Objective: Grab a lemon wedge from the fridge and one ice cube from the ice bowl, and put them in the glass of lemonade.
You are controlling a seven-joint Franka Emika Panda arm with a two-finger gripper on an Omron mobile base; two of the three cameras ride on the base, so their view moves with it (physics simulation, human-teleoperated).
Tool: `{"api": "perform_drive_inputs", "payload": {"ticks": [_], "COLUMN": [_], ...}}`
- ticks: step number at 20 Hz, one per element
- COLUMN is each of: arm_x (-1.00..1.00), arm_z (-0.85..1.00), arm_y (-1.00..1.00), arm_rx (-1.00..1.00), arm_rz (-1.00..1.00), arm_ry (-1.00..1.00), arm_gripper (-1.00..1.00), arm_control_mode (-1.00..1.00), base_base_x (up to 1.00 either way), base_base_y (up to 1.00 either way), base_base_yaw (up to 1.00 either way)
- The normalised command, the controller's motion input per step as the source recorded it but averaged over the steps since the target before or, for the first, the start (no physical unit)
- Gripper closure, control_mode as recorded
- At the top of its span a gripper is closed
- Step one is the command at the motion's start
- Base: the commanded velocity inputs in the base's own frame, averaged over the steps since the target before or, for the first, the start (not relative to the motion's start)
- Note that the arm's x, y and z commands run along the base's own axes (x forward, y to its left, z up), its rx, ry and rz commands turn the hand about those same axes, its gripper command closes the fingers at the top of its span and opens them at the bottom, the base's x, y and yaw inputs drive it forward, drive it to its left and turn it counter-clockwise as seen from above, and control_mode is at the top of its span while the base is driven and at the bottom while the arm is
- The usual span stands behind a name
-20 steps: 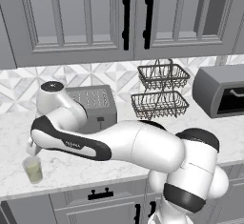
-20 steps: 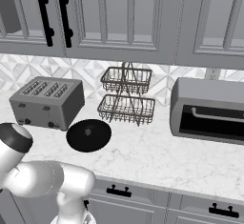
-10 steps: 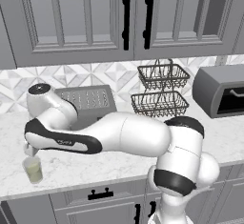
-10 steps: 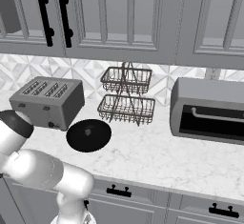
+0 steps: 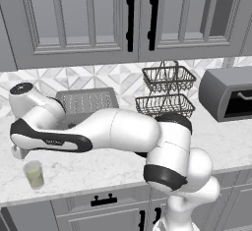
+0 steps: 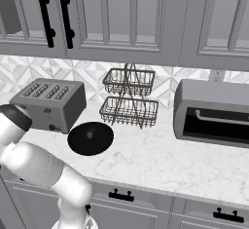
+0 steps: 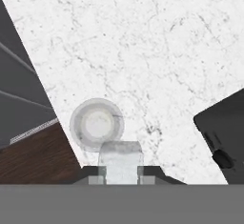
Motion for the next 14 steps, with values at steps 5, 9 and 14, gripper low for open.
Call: {"api": "perform_drive_inputs", "payload": {"ticks": [5,9,14], "arm_x": [0.00,0.00,0.00], "arm_z": [-0.07,-0.17,-0.08], "arm_y": [0.29,0.29,0.01], "arm_rx": [0.00,0.00,0.00], "arm_rz": [0.00,0.00,0.00], "arm_ry": [0.00,-0.03,-0.01], "arm_gripper": [1.00,1.00,1.00], "arm_control_mode": [-1.00,-1.00,-1.00], "base_base_x": [0.00,0.00,0.00], "base_base_y": [0.00,0.00,0.00], "base_base_yaw": [0.00,0.00,0.00]}}
